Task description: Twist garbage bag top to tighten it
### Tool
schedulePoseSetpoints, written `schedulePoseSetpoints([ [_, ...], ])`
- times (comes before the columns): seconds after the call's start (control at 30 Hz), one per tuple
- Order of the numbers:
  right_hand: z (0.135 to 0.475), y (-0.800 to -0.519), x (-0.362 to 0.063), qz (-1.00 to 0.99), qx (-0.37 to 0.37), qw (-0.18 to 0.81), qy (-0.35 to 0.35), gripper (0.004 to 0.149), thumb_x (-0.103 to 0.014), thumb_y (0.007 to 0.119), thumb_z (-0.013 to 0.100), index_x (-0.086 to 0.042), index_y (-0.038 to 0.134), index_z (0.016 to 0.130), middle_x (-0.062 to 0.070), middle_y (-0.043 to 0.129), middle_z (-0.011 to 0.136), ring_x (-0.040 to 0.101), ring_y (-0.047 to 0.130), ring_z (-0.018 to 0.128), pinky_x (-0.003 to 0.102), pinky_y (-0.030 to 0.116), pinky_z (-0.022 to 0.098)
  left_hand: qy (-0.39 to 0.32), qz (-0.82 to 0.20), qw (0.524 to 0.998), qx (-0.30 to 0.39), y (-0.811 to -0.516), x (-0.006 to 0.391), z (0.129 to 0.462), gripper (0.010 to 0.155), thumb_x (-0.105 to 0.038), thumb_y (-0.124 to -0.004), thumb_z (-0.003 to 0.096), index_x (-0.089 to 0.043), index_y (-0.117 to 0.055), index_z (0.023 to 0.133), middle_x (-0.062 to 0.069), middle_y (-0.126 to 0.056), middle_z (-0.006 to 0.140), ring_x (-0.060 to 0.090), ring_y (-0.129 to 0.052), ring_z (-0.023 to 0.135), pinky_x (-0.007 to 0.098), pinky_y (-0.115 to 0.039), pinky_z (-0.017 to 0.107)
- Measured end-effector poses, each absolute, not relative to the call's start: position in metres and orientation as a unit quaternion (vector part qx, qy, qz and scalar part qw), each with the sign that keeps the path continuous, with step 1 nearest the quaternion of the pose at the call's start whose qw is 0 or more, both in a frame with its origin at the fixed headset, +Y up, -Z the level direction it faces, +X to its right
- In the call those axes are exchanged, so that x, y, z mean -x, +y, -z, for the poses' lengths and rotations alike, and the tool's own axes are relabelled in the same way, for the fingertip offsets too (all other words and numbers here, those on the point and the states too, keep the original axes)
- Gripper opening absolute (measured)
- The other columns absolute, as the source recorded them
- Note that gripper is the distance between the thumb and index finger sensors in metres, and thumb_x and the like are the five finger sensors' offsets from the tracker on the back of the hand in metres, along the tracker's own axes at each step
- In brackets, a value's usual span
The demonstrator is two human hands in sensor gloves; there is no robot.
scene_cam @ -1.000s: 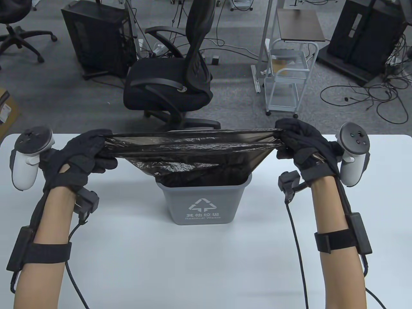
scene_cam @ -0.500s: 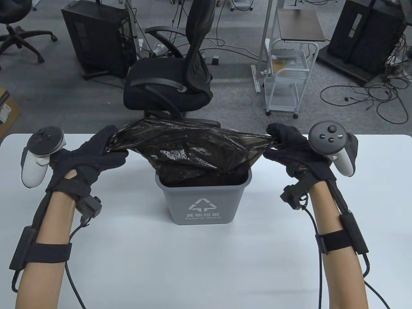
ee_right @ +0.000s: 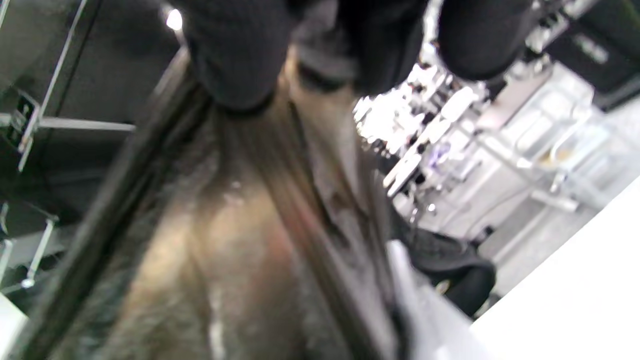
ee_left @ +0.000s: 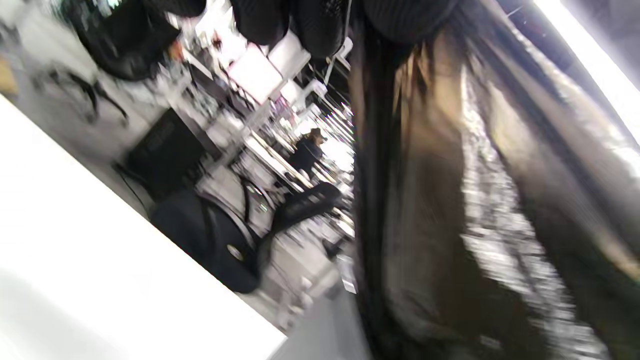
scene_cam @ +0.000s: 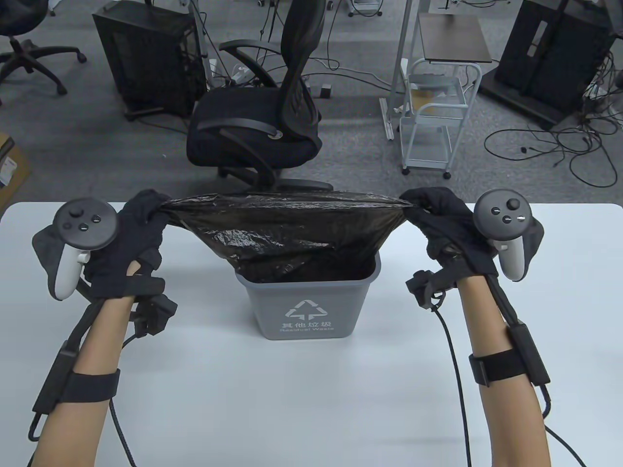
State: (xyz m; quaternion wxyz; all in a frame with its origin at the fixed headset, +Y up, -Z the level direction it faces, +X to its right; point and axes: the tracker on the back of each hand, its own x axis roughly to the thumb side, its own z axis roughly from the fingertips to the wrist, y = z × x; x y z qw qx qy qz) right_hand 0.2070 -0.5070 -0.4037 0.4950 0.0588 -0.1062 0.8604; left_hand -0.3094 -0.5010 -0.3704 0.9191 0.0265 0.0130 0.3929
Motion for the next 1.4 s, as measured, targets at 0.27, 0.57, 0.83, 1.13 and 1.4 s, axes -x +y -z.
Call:
schedulePoseSetpoints([
  [0.27,0.408,-0.509,-0.204,-0.804,-0.040,0.588,-0.075,0.037,-0.021,0.073,0.056,-0.018,0.081,0.092,0.011,0.089,0.090,0.045,0.085,0.085,0.064,0.074,0.058,-0.116,-0.711,0.689,0.084,-0.540,0.312,0.394,0.040,-0.042,-0.052,0.0657,-0.044,-0.054,0.106,-0.016,-0.076,0.109,0.008,-0.066,0.115,0.054,-0.038,0.086],
  [0.57,0.401,-0.471,-0.166,-0.878,-0.096,0.454,-0.118,0.036,-0.023,0.076,0.055,-0.022,0.084,0.090,0.006,0.096,0.077,0.027,0.096,0.055,0.041,0.087,0.035,-0.174,-0.654,0.731,0.088,-0.516,0.274,0.399,0.059,-0.048,-0.059,0.0661,-0.041,-0.033,0.118,-0.022,-0.085,0.087,0.004,-0.088,0.090,0.047,-0.056,0.082],
  [0.83,0.386,-0.440,-0.087,-0.921,-0.193,0.321,-0.108,0.035,-0.026,0.080,0.054,-0.025,0.087,0.088,0.008,0.086,0.089,0.029,0.092,0.063,0.048,0.085,0.045,-0.225,-0.460,0.854,0.095,-0.476,0.179,0.392,0.069,-0.046,-0.070,0.0592,-0.037,-0.036,0.118,-0.018,-0.094,0.080,0.008,-0.096,0.084,0.048,-0.063,0.077],
  [1.13,0.370,-0.429,-0.061,-0.916,-0.206,0.307,-0.158,0.036,-0.028,0.085,0.051,-0.020,0.088,0.086,0.005,0.096,0.075,0.025,0.101,0.058,0.046,0.089,0.042,-0.208,-0.421,0.875,0.119,-0.474,0.132,0.397,0.084,-0.048,-0.082,0.0497,-0.029,-0.038,0.119,-0.017,-0.097,0.077,0.009,-0.100,0.079,0.050,-0.068,0.072],
  [1.4,0.365,-0.445,-0.101,-0.873,-0.202,0.410,-0.170,0.048,-0.030,0.077,0.055,-0.017,0.075,0.102,0.010,0.091,0.088,0.034,0.097,0.073,0.053,0.085,0.050,-0.144,-0.393,0.907,0.050,-0.456,0.141,0.394,0.038,-0.048,-0.070,0.0618,-0.038,-0.072,0.099,-0.019,-0.095,0.078,0.003,-0.098,0.078,0.041,-0.072,0.071],
])
